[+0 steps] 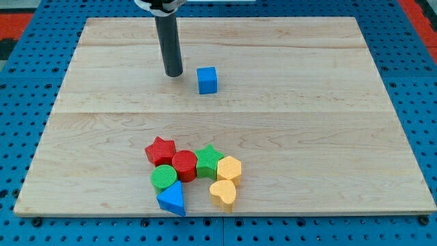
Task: Move your arm towards bottom center
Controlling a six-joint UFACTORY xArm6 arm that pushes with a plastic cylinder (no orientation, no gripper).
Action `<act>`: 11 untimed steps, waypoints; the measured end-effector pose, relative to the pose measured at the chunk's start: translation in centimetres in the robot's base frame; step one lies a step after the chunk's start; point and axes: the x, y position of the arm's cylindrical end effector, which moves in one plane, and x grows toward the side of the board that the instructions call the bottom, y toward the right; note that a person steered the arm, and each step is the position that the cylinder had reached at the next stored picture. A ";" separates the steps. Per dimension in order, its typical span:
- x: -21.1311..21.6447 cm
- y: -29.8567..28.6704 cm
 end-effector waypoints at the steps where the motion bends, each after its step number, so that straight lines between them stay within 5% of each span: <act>1: 0.2 0.0; 2: -2.7 -0.1; 3: -10.1 2.6; 4: -9.5 12.1; 6: 6.2 28.7; 8: 26.3 24.3; 11: 26.8 15.9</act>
